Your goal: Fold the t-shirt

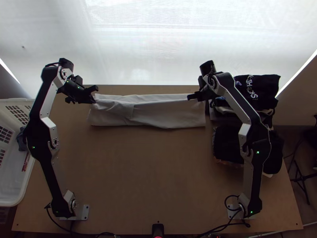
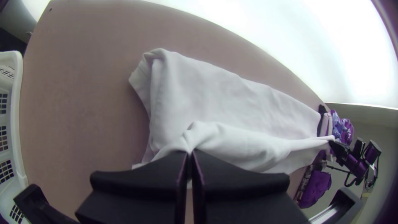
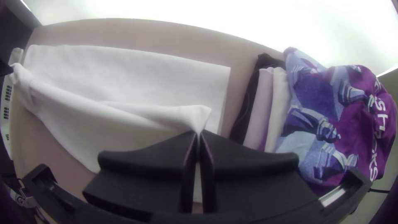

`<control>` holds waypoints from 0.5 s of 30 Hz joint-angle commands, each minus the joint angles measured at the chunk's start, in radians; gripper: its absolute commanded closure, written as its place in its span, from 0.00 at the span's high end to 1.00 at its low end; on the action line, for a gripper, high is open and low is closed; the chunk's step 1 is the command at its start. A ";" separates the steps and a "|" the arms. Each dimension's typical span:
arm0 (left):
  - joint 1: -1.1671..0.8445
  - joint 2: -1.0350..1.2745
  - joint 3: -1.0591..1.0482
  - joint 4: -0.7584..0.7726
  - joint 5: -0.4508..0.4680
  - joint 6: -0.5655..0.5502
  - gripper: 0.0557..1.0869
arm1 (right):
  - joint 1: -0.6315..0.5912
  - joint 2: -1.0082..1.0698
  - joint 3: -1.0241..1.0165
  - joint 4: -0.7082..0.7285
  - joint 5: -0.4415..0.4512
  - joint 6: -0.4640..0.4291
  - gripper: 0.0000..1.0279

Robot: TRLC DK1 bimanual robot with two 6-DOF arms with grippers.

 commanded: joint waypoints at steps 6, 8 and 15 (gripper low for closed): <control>-0.008 0.119 0.018 -0.034 -0.070 -0.025 0.86 | -0.019 0.102 0.034 0.026 0.033 0.031 0.15; -0.018 0.125 0.018 -0.040 -0.072 -0.005 0.95 | -0.029 0.101 0.028 0.026 0.033 0.070 0.71; -0.022 0.071 0.021 0.012 -0.072 0.006 0.95 | -0.042 0.018 0.013 0.027 0.034 0.073 0.97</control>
